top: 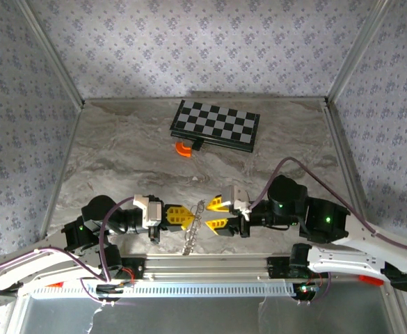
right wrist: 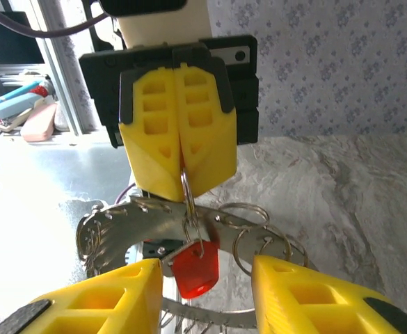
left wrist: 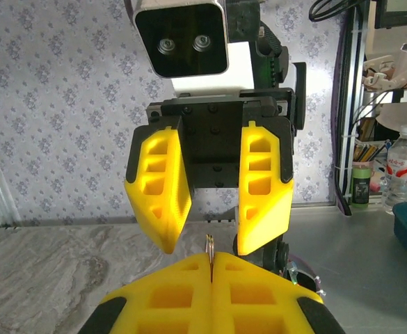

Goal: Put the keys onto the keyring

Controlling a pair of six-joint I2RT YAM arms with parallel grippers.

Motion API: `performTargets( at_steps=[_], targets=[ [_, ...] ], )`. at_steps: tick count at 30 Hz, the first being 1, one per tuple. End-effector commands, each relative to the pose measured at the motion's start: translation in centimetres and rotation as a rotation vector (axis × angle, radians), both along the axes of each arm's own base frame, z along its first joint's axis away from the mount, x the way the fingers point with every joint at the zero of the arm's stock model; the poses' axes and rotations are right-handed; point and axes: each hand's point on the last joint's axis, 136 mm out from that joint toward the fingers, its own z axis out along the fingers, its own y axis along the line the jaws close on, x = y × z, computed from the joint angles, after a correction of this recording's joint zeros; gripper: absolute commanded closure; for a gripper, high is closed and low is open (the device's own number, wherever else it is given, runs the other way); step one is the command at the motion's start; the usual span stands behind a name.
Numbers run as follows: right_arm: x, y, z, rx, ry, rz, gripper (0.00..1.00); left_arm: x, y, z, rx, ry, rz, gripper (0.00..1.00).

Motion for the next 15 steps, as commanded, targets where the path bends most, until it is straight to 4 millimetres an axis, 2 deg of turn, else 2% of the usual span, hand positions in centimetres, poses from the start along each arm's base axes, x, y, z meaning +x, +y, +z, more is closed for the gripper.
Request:
performTargets(
  at_steps=[1,15],
  targets=[
    [-0.8,0.5,2.0,0.058,-0.02,0.048,0.62,-0.8,0.5,2.7,-0.088,-0.028,-0.032,1.0],
    [-1.3,1.7,2.0,0.077,0.004,0.098,0.72,-0.9,0.5,2.8,-0.088,-0.025,-0.04,1.0]
  ],
)
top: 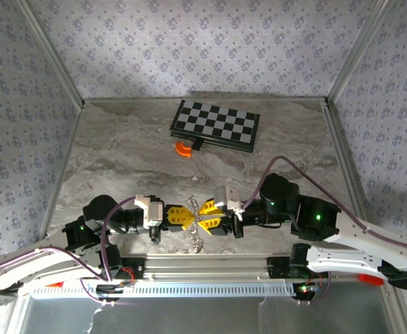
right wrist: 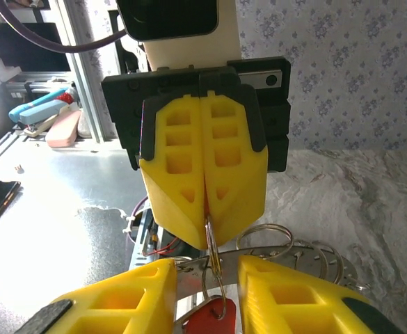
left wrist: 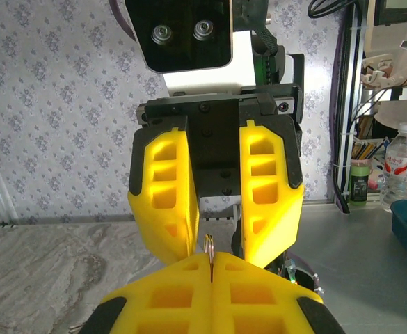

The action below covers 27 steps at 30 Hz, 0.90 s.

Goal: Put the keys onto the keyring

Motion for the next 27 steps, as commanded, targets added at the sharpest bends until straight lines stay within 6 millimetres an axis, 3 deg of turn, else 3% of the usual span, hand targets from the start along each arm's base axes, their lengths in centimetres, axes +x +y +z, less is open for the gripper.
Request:
performTargets(
  at_steps=[1,7,11,15,20,24,27],
  targets=[
    [-0.6,0.1,1.7,0.054,-0.006,0.03,0.73,-0.9,0.7,3.0,-0.096,-0.027,-0.037,1.0],
    [-0.6,0.4,1.2,0.041,0.0,0.034,0.85,-0.8,0.6,2.8,-0.095,-0.021,-0.033,1.0],
    [-0.5,0.3,1.2,0.047,-0.008,0.03,1.0,-0.4,0.6,2.6,-0.078,-0.02,-0.01,1.0],
    [0.4,0.1,0.7,0.0,-0.019,-0.022,1.0,2.2,0.8,1.1,0.025,-0.005,0.142,0.98],
    [2.0,-0.6,-0.9,-0.159,-0.068,-0.122,1.0,4.6,1.2,-2.1,0.219,-0.013,0.284,0.8],
    [2.7,-0.6,-1.3,-0.241,-0.103,-0.151,1.0,5.3,0.9,-4.0,0.33,-0.015,0.312,0.8],
    [3.0,-0.6,-2.1,-0.304,-0.114,-0.156,1.0,4.9,0.4,-4.2,0.338,-0.013,0.278,0.82]
  ],
)
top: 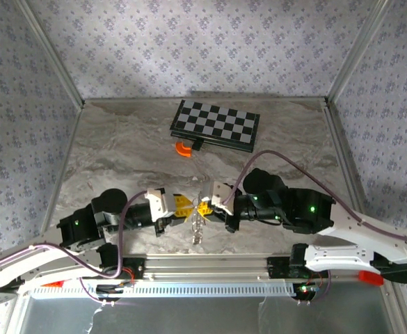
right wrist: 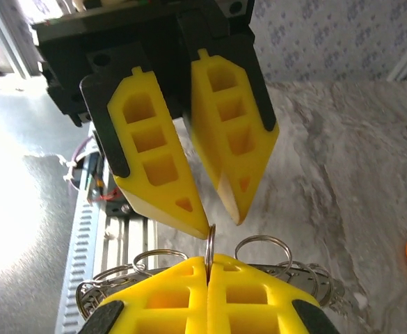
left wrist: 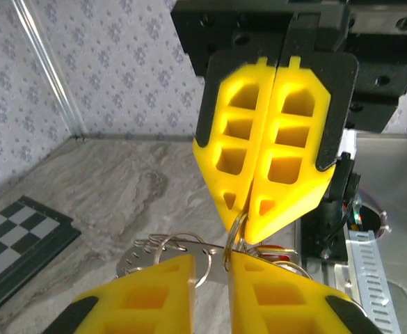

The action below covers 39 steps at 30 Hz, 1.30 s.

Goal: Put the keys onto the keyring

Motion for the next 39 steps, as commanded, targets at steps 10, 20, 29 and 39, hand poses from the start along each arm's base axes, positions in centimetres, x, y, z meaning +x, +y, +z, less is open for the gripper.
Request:
performTargets(
  at_steps=[10,20,29,39],
  targets=[
    [-0.4,-0.1,-0.6,-0.124,-0.02,0.039,1.0,0.3,-0.7,-0.7,0.036,-0.013,-0.002,0.82],
    [-0.9,0.3,-1.3,-0.138,0.013,0.07,1.0,-0.5,-1.2,-0.5,-0.023,0.0,-0.051,1.0],
    [-1.3,-0.1,-0.1,-0.03,0.044,0.066,0.94,-2.7,-1.0,1.8,-0.17,0.005,-0.167,1.0],
    [-1.9,-1.1,1.1,0.111,0.096,0.092,0.85,-3.4,-0.2,3.6,-0.318,0.007,-0.193,1.0]
  ],
)
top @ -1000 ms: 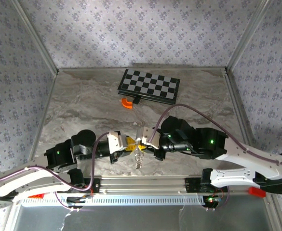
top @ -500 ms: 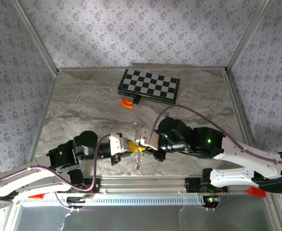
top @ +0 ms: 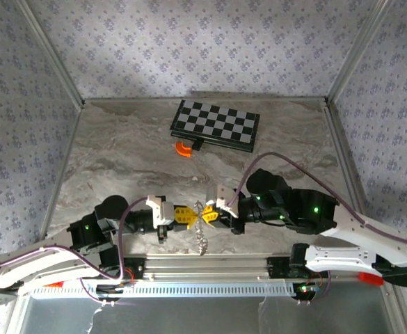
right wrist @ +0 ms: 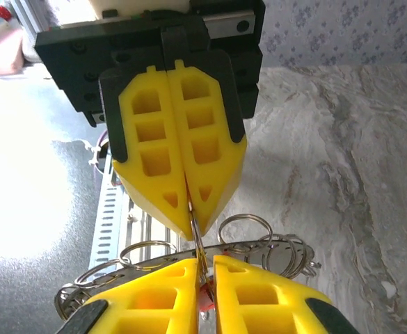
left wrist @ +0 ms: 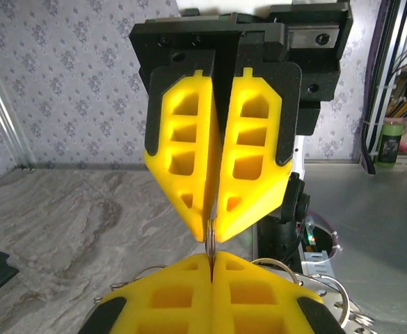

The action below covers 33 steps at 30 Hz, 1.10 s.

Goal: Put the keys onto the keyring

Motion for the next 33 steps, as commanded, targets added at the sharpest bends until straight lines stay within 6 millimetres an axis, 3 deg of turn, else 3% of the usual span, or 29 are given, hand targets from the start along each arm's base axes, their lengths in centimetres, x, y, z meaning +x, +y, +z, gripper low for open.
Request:
performTargets(
  at_steps=[1,10,16,20,25,27,30,31,33],
  targets=[
    [-0.8,0.0,2.1,0.11,0.031,0.038,0.84,-0.9,0.5,3.9,-0.159,-0.017,-0.04,1.0],
    [-1.0,0.2,2.4,0.138,0.038,0.06,0.8,-1.0,-0.2,4.3,-0.214,0.006,-0.067,1.0],
    [-0.8,-0.1,2.5,0.144,0.03,0.048,0.86,-1.1,0.0,4.8,-0.244,0.002,-0.071,1.0],
    [-0.4,-0.3,2.8,0.157,0.01,0.024,0.96,-0.9,0.0,4.7,-0.231,-0.004,-0.057,1.0],
    [0.2,-0.7,2.8,0.123,-0.007,-0.01,1.0,0.7,-0.2,2.7,-0.084,-0.025,0.033,0.99],
    [0.5,-0.9,2.4,0.077,-0.023,-0.019,1.0,1.5,-0.1,1.5,-0.004,-0.041,0.085,0.92],
    [0.7,-0.8,1.1,-0.005,-0.025,-0.015,1.0,2.0,-0.1,0.7,0.081,-0.057,0.107,0.92],
    [0.7,-0.8,2.1,0.0,-0.035,-0.015,1.0,2.2,-0.2,0.3,0.107,-0.059,0.111,0.92],
    [0.8,-0.6,1.7,-0.034,-0.038,-0.009,1.0,2.3,-0.3,-0.1,0.157,-0.07,0.114,0.93]
  ],
)
